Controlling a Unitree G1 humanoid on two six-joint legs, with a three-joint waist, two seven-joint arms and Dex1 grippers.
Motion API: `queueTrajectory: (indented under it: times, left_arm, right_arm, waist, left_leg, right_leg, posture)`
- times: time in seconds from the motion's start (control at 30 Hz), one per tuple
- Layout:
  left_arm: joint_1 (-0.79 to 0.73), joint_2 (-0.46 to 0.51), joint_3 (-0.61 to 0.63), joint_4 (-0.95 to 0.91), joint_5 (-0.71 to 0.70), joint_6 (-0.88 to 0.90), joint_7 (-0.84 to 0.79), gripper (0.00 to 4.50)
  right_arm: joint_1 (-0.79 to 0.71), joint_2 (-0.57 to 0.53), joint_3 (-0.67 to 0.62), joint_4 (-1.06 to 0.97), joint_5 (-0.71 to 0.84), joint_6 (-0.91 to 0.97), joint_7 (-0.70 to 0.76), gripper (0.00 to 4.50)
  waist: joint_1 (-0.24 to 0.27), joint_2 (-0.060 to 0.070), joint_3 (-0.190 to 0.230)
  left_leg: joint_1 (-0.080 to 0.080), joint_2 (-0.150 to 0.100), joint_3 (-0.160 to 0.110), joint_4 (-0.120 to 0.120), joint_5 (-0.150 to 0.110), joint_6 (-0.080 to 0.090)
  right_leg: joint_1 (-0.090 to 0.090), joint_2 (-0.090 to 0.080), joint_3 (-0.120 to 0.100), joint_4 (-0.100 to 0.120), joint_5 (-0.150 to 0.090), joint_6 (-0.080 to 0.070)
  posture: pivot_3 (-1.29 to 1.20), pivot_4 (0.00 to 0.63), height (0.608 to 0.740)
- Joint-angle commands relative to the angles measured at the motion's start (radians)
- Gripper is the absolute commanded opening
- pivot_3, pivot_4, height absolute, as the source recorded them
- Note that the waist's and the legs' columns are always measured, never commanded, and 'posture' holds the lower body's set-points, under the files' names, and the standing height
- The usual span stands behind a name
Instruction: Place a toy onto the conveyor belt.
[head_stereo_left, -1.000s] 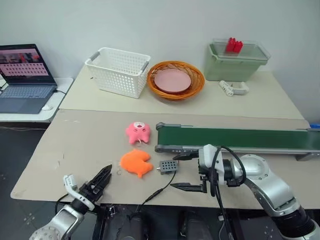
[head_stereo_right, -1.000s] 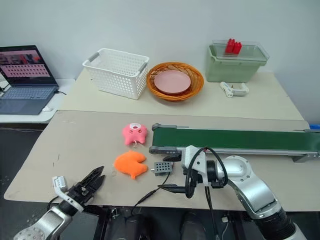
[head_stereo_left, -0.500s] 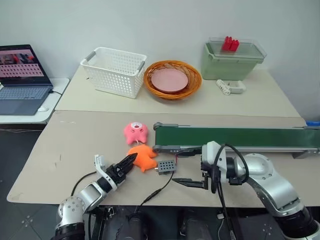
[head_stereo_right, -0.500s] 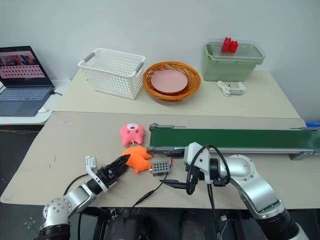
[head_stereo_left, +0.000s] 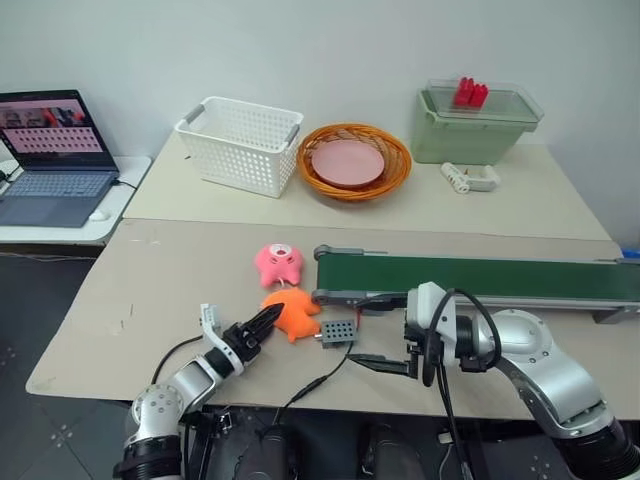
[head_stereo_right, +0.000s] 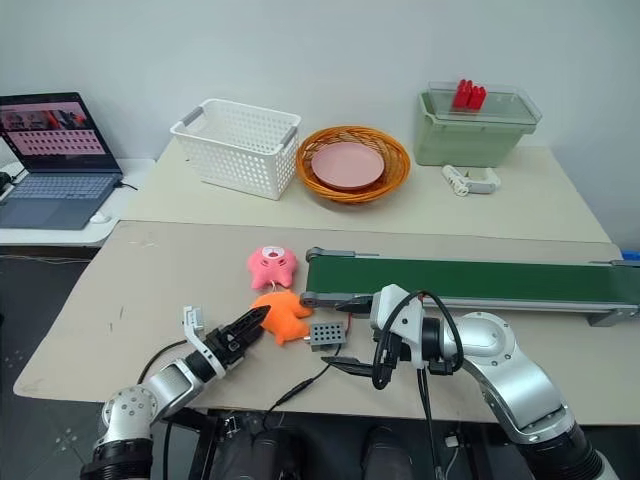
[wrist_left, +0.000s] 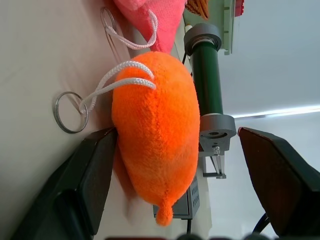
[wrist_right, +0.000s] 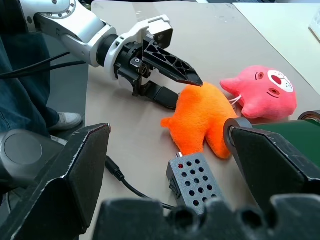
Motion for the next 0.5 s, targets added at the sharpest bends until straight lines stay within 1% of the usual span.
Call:
queueTrajectory:
  times: [0.03,0.1,0.2,0.27,0.5]
  left_arm:
    - [-0.018,-0.014,-0.009,0.037,0.041,-0.024,0.011,2.81]
    - [-0.023,-0.016,-0.013,0.038,0.048,-0.022,0.007,2.23]
    - [-0.029,-0.022,-0.015,0.036,0.051,-0.015,0.006,1.14]
    - [-0.032,-0.023,-0.016,0.031,0.051,-0.01,0.0,0.54]
    - [-0.036,-0.029,-0.007,0.023,0.074,-0.039,-0.013,0.54]
  right_arm:
    - [-0.01,0.0,-0.034,-0.029,0.011,-0.007,-0.006,4.5]
    - [-0.011,0.0,-0.035,-0.03,0.013,-0.005,-0.008,4.5]
    - [-0.011,0.002,-0.035,-0.03,0.014,-0.006,-0.011,4.5]
    - [-0.01,0.002,-0.034,-0.028,0.011,-0.007,-0.013,4.5]
    - [-0.017,0.001,-0.032,-0.018,0.01,-0.007,-0.011,4.5]
  waist:
    - [-0.002,0.0,0.0]
    - [-0.002,0.0,0.0]
    - [-0.002,0.0,0.0]
    - [-0.003,0.0,0.0]
    - [-0.002,0.001,0.0]
  left_leg:
    - [0.0,0.0,0.0,0.0,0.0,0.0]
    - [-0.001,0.0,0.0,0.0,0.001,0.002]
    - [-0.002,0.0,0.0,0.0,0.001,0.002]
    - [-0.001,0.0,0.0,0.0,0.001,0.002]
    - [-0.001,0.0,0.0,0.0,0.0,0.002]
  right_leg:
    - [0.0,0.0,0.0,0.0,0.0,0.0]
    - [-0.001,0.0,0.0,0.0,0.0,0.0]
    - [-0.001,0.0,0.0,0.0,0.001,-0.002]
    - [-0.001,0.0,0.0,0.0,0.001,-0.002]
    - [-0.001,0.0,0.0,0.0,0.0,0.0]
  posture:
    - [0.0,0.15,0.74]
    - [0.0,0.15,0.74]
    - [0.0,0.15,0.74]
    - [0.0,0.15,0.74]
    - [0.0,0.15,0.74]
